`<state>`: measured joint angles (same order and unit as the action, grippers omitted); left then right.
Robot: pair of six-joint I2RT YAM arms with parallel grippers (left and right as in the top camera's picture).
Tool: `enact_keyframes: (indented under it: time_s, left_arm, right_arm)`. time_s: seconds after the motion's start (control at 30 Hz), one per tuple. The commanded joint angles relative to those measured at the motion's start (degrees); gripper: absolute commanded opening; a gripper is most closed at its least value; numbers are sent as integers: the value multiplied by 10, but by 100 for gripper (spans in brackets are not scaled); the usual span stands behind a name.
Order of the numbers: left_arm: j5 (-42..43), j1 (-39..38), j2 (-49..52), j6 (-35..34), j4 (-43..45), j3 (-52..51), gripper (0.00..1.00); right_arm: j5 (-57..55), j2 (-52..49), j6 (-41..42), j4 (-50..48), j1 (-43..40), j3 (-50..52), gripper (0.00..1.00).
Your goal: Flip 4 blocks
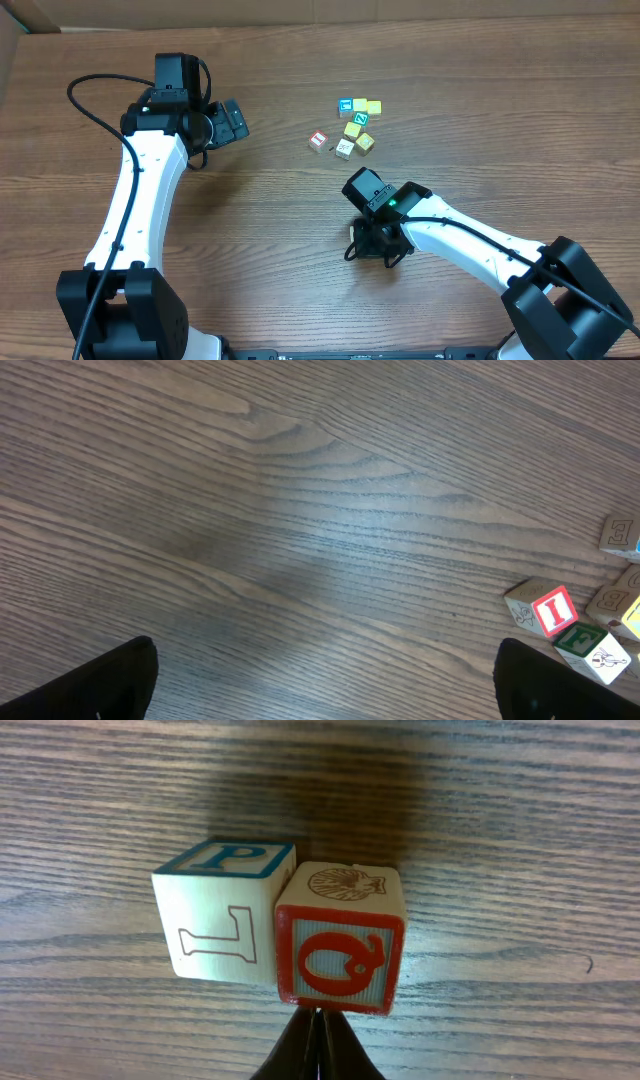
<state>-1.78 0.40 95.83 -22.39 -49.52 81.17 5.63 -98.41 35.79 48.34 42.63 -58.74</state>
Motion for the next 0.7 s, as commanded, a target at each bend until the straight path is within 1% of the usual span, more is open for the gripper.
enact_keyframes:
  time_s: [0.0, 0.47, 0.53, 0.67]
  left_arm:
    - [1, 0, 3, -5, 1, 12, 100]
    - [1, 0, 3, -5, 1, 12, 100]
    - [1, 0, 3, -5, 1, 12, 100]
    - [1, 0, 3, -5, 1, 12, 100]
  right_arm:
    - [-8, 0, 2, -6, -3, 3, 4]
    - [-8, 0, -2, -4, -3, -1, 4]
    - [-4, 1, -13, 13, -3, -17, 4]
    - [17, 12, -50, 73, -3, -96, 4]
